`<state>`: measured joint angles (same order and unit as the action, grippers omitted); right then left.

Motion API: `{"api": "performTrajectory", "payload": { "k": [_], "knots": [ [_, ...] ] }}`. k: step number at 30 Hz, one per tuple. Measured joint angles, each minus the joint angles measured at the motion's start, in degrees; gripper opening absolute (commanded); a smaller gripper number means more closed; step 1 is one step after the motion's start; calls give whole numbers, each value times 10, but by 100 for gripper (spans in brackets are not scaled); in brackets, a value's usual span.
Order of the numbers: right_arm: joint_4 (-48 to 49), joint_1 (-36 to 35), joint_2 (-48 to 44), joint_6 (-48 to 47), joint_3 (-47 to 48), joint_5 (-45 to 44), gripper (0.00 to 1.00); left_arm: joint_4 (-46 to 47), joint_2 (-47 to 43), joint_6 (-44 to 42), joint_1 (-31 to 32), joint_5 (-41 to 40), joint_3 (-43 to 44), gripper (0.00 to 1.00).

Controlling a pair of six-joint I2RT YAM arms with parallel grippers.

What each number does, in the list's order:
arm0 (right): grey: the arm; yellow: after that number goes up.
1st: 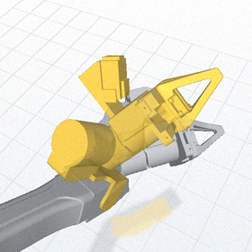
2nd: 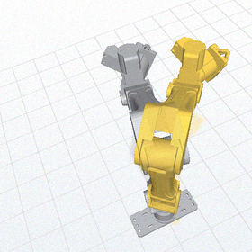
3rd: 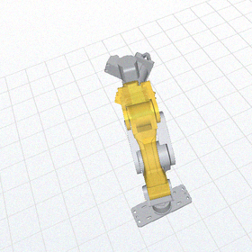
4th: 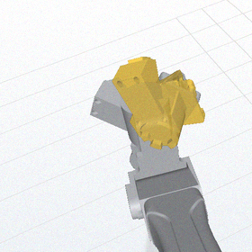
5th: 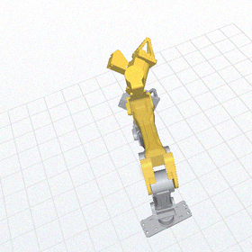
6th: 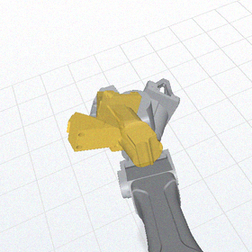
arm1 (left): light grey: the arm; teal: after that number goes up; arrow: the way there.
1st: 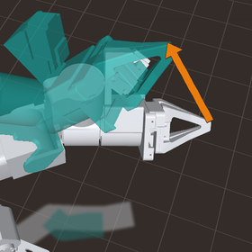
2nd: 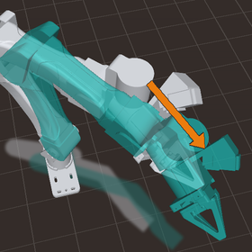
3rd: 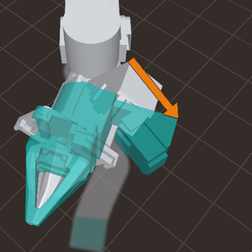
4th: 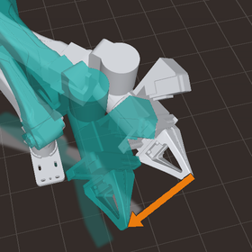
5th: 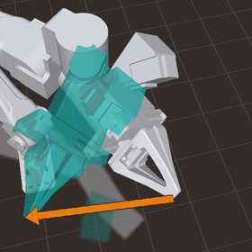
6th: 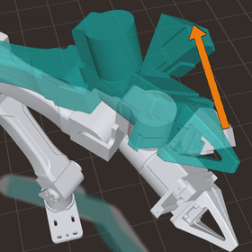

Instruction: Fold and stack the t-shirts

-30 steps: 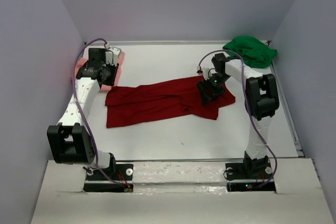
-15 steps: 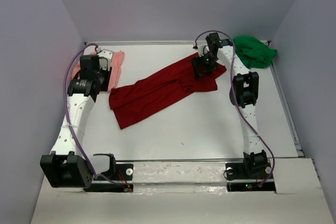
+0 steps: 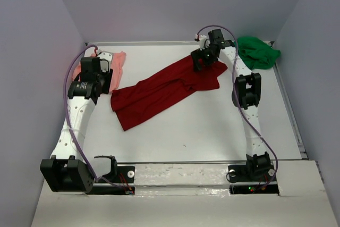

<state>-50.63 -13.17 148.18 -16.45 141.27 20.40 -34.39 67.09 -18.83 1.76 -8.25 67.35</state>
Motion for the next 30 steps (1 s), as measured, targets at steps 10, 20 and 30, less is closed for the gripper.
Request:
{"api": "performTrajectory", "payload": {
  "k": [10, 20, 30],
  "knots": [
    [82, 0, -81, 4, -90, 18, 100, -10, -2, 9, -8, 16, -3, 57],
    [73, 0, -262, -15, -279, 38, 100, -6, -3, 10, -8, 48, -40, 64],
    [20, 0, -147, -29, -268, 26, 100, -1, -4, 10, -8, 47, -41, 83]
  ]
}}
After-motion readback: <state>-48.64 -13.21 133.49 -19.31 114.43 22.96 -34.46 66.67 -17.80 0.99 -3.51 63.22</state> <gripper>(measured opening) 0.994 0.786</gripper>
